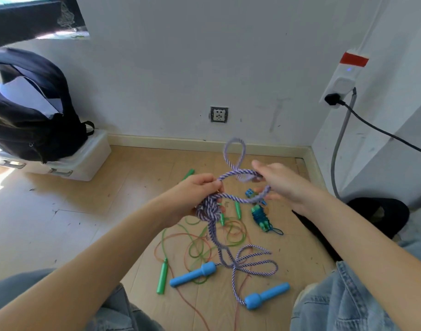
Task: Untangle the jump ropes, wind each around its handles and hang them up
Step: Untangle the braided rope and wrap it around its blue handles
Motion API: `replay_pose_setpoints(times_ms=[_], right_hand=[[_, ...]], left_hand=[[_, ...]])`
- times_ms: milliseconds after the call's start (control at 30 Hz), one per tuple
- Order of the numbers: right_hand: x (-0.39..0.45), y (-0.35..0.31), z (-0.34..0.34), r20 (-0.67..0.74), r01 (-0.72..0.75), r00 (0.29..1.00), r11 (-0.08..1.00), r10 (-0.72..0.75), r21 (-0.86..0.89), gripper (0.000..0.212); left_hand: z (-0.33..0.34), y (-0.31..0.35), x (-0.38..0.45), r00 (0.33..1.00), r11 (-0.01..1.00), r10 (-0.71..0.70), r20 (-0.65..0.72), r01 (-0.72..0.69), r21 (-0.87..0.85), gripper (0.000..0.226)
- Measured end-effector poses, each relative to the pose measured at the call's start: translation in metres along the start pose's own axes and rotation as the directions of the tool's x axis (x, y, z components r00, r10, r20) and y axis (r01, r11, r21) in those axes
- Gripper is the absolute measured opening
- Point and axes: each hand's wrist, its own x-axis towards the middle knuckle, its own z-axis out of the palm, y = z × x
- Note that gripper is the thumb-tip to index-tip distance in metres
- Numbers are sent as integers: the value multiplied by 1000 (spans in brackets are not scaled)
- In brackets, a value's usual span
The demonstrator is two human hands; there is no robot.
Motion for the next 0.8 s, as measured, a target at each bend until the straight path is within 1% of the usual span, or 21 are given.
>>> replay_pose_setpoints(times_ms=[33, 67, 100, 133, 167, 200, 233, 267, 300, 333, 367, 400, 433, 500, 567, 633, 700, 733, 767, 800], right_hand=[[-2, 0, 3, -8, 31, 999, 991, -32, -127, 50], [-3, 0, 4, -41, 105, 992, 955, -121, -279, 50], [-5, -1, 5, -42, 210, 968, 894, -246, -396, 52], [-8, -4, 6, 12, 340, 926, 822, -376, -457, 55], [-10, -6, 8, 121, 434, 894, 767, -432, -473, 60], [-10, -6, 10, 239, 477, 879, 743, -414, -469, 63], [-11, -5, 12, 338, 477, 874, 747, -348, -463, 63], [-11, -3, 14, 395, 448, 875, 773, -278, -449, 57], [-10, 0, 15, 422, 422, 875, 804, -239, -419, 44], [-8, 3, 16, 404, 417, 880, 815, -250, -402, 27], [-6, 3, 15, 355, 420, 890, 813, -284, -403, 11], [-4, 3, 12, 288, 423, 901, 807, -325, -412, 13], [-3, 3, 10, 226, 414, 910, 809, -349, -419, 19], [-2, 3, 6, 148, 398, 917, 826, -370, -399, 20], [-2, 3, 5, 150, 393, 920, 842, -363, -370, 18], [-5, 2, 5, 182, 401, 915, 869, -361, -290, 13], [-5, 0, 3, 222, 421, 895, 897, -387, -133, 32], [-5, -1, 3, 242, 433, 883, 897, -403, -86, 38], [-6, -3, 4, 258, 462, 867, 881, -425, -103, 37], [-7, -4, 6, 257, 498, 854, 854, -452, -154, 31]], left_hand=[[-2, 1, 0, 1000, 1000, 5, -29, -5, -2, 23], [-2, 3, 0, 999, 1000, 6, -49, -5, 12, 23], [-2, 4, -1, 998, 999, 7, -59, -4, 49, 22], [-2, 4, -1, 998, 996, 7, -55, -1, 93, 21], [-2, 4, -2, 999, 992, 7, -32, -3, 126, 19], [-1, 5, -2, 1000, 991, 4, 13, -5, 132, 18], [-1, 5, -2, 998, 994, -6, 62, -1, 109, 17], [-1, 6, -3, 996, 997, -15, 93, 8, 74, 15], [-1, 6, -4, 995, 999, -22, 96, 19, 28, 12], [-3, 7, -4, 997, 999, -32, 76, 34, -30, 14], [-6, 7, -3, 998, 994, -39, 47, 44, -96, 20], [-9, 7, -2, 999, 989, -44, 16, 45, -139, 27], [-12, 7, -1, 999, 990, -38, -14, 35, -138, 31], [-15, 7, -1, 998, 998, -5, -56, 1, -66, 25], [-16, 8, -2, 994, 999, 37, -107, -36, 17, 15], [-15, 10, -2, 986, 994, 84, -145, -72, 88, 10], [-14, 11, -3, 976, 969, 155, -151, -121, 215, 11], [-13, 12, -3, 974, 956, 181, -136, -141, 257, 12], [-12, 11, -4, 974, 950, 195, -118, -158, 269, 13], [-12, 11, -4, 975, 951, 198, -98, -167, 258, 13]])
